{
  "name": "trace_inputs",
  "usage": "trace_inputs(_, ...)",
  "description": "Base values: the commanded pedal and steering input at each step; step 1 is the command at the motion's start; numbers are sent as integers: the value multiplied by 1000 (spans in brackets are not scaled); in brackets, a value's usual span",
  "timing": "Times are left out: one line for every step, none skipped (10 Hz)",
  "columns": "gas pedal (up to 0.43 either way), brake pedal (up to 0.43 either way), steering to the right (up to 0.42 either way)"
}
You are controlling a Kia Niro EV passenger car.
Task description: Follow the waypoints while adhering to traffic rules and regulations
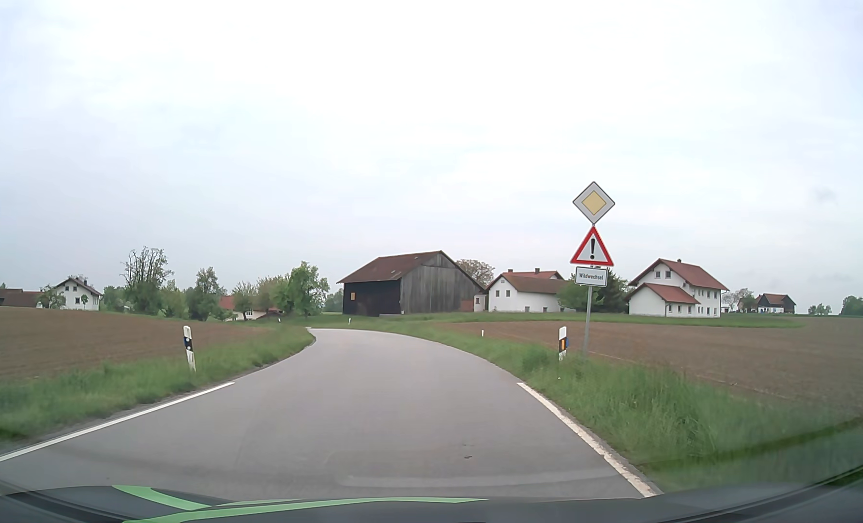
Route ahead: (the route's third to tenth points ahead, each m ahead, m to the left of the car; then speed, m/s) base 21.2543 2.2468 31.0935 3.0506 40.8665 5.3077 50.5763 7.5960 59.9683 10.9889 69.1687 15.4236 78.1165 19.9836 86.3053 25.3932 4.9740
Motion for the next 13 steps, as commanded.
trace_inputs(0,0,30)
trace_inputs(0,0,16)
trace_inputs(0,0,10)
trace_inputs(0,0,8)
trace_inputs(0,0,7)
trace_inputs(0,0,4)
trace_inputs(0,0,1)
trace_inputs(0,0,0)
trace_inputs(0,0,0)
trace_inputs(0,0,-1)
trace_inputs(0,0,-2)
trace_inputs(0,0,-2)
trace_inputs(0,0,-3)
